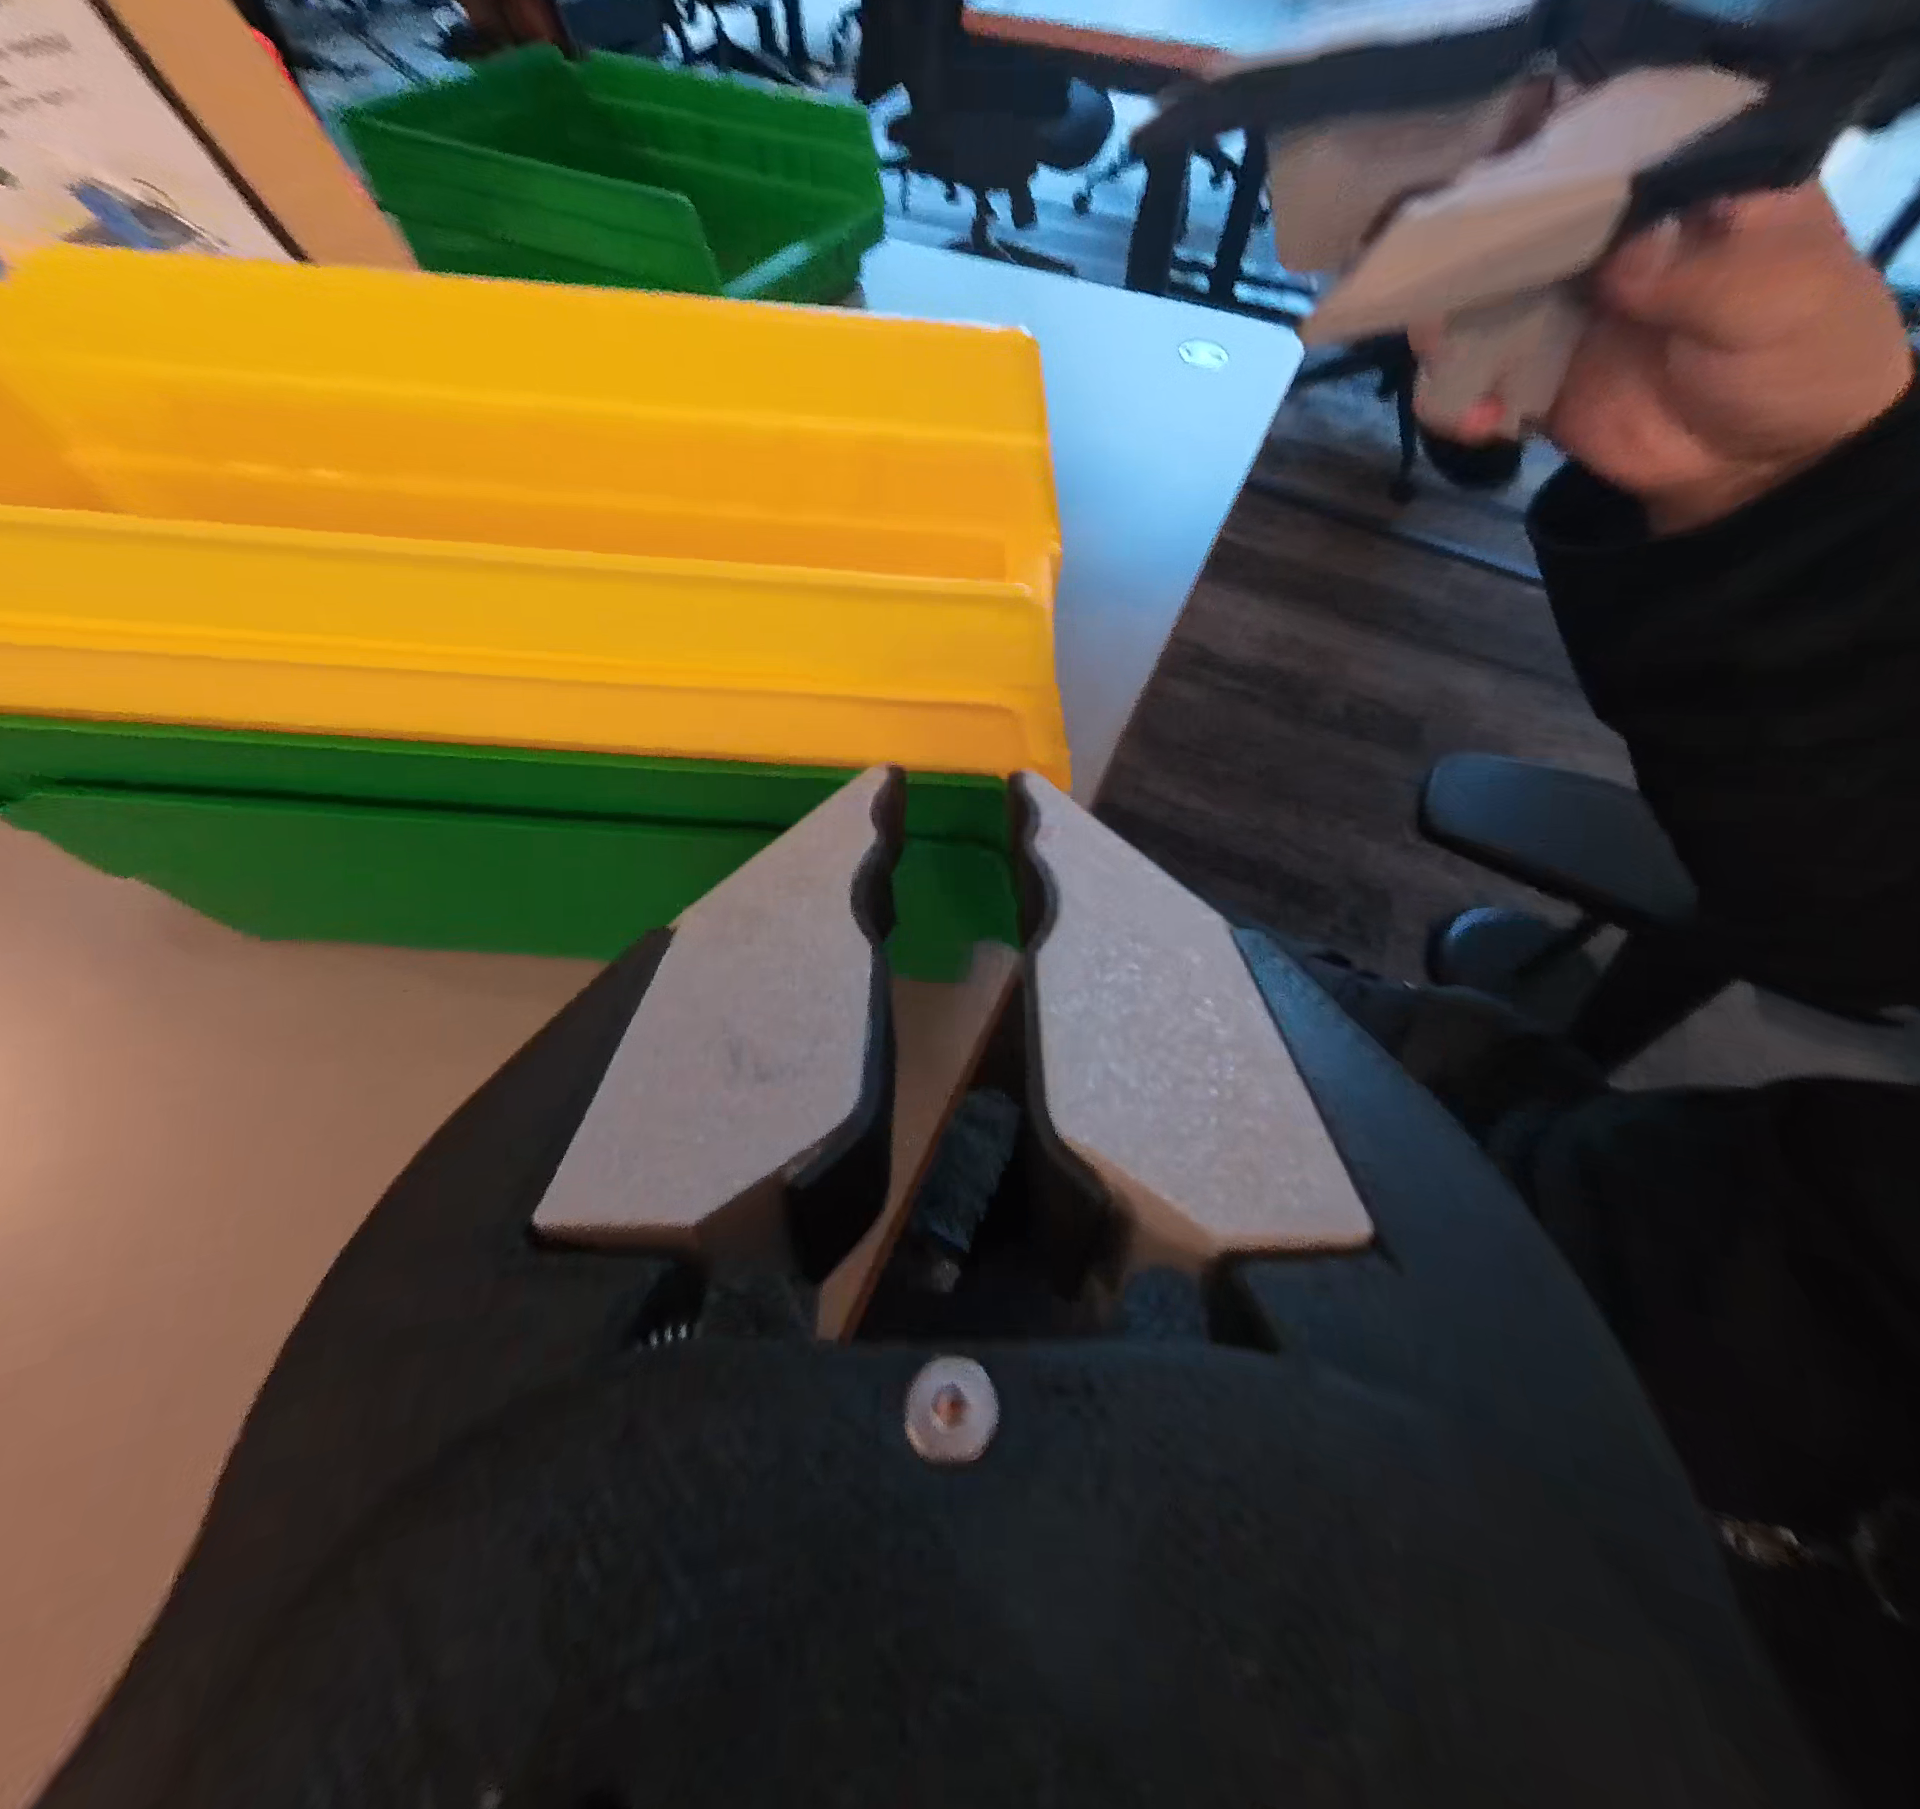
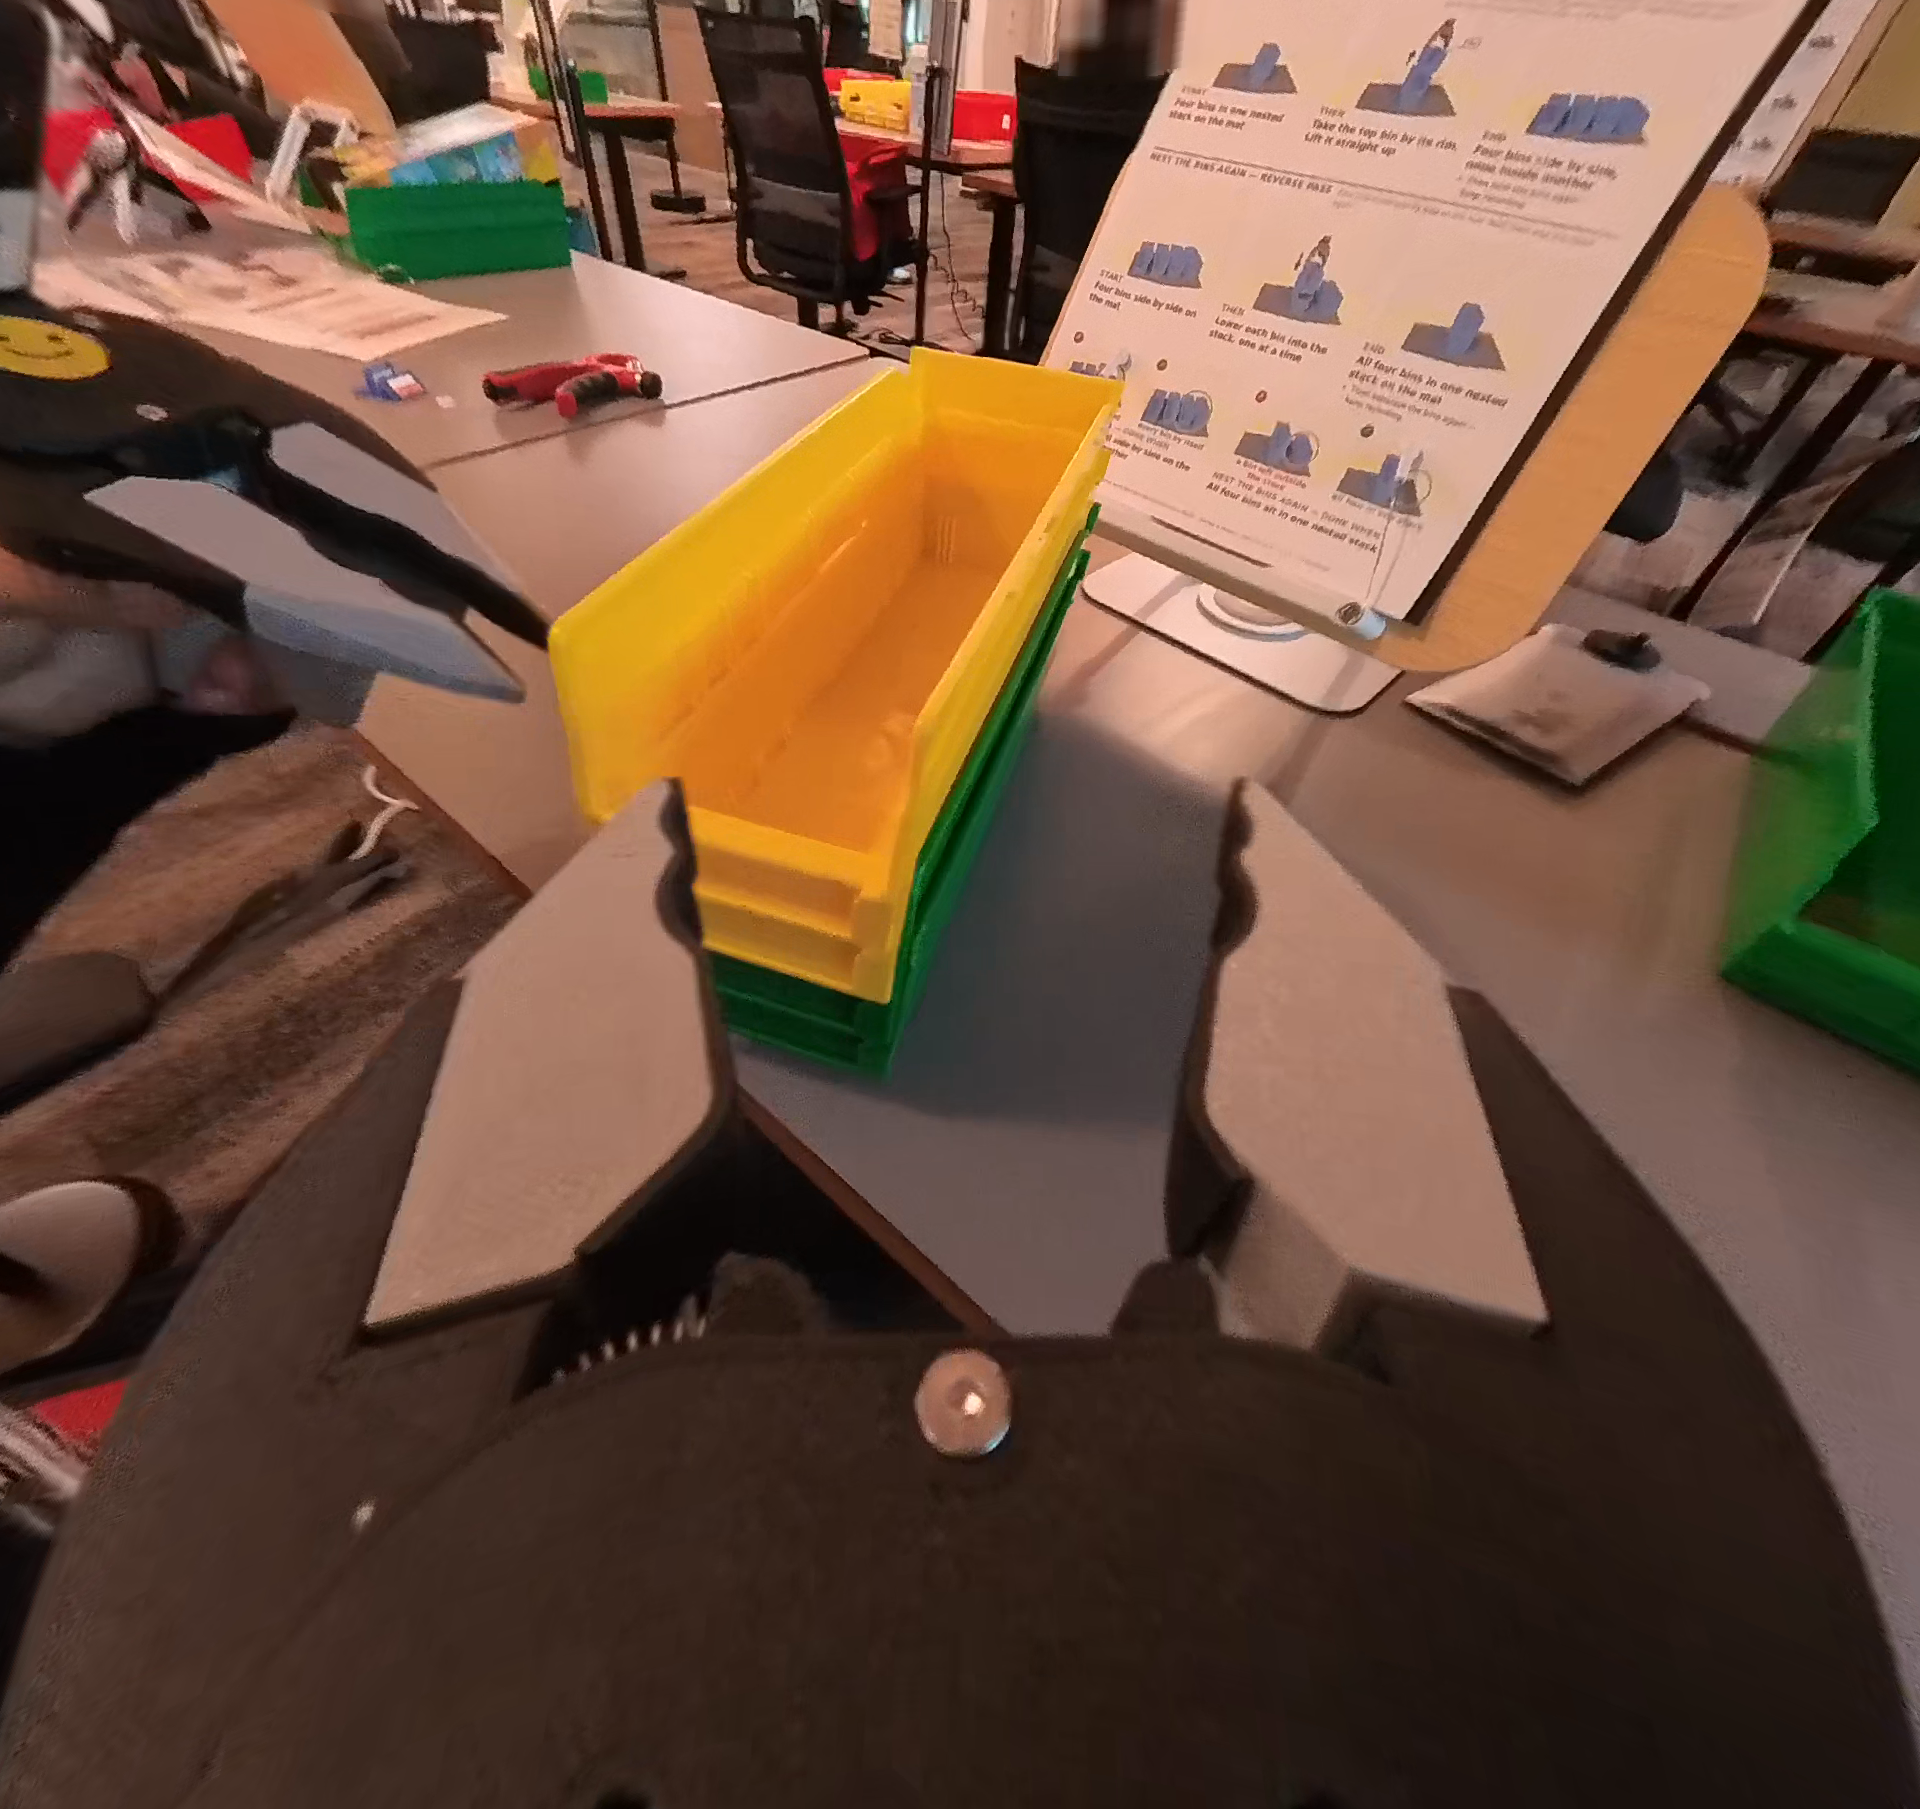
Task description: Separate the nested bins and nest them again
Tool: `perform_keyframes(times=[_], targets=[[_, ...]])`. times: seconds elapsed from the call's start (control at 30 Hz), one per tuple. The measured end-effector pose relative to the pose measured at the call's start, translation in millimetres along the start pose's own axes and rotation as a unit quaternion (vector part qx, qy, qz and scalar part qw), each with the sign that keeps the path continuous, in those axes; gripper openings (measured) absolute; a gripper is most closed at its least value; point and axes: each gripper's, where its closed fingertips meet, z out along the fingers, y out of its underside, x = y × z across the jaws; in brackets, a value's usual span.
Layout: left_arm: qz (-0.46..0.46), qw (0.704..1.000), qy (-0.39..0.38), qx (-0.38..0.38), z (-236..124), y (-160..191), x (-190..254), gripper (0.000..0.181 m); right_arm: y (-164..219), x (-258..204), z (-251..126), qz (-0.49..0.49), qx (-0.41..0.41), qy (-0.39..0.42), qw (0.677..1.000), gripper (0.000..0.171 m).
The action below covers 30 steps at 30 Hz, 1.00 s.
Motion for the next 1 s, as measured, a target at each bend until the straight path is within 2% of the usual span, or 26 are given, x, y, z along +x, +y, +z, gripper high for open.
perform_keyframes(times=[0.07,0.1,0.2,0.3,0.5,0.6,0.73,0.83,1.0], targets=[[-0.021,0.999,-0.012,0.035,-5.7,-10.3,-8.3,0.016,2.9,-3.9,4.6,0.033,-0.003,-0.011,0.999,0.121],[-0.033,0.998,-0.011,0.049,-8.8,-14.4,-10.6,0.016,3.4,-7.0,7.2,0.048,-0.002,-0.02,0.999,0.126],[-0.052,0.997,-0.013,0.063,-16.3,-17.3,-18.0,0.019,-4.2,-19.0,13.8,0.088,0.024,-0.042,0.995,0.13],[-0.056,0.996,-0.021,0.068,-22.3,-18.3,-24.1,0.019,-8.3,-50.2,22.1,0.08,0.036,-0.092,0.992,0.128],[-0.051,0.996,-0.024,0.069,-25.9,-18.9,-24.3,0.021,11.9,-67.5,53.6,0.023,-0.017,-0.024,0.999,0.129],[-0.047,0.996,-0.026,0.065,-24.5,-17.1,-24.4,0.021,21.5,-74.5,69.3,0.002,-0.037,-0.003,0.999,0.15],[-0.048,0.996,-0.029,0.066,-25.5,-17.5,-26.4,0.021,28.9,-63.2,82.4,-0.039,-0.053,0.069,0.995,0.146],[-0.047,0.996,-0.032,0.069,-28.1,-18.6,-27.6,0.021,36.0,-51.5,83.0,-0.078,-0.065,0.097,0.99,0.128],[-0.047,0.996,-0.035,0.069,-30.8,-18.4,-30.2,0.021,39.8,-48.2,73.9,-0.064,-0.069,0.036,0.995,0.115]])
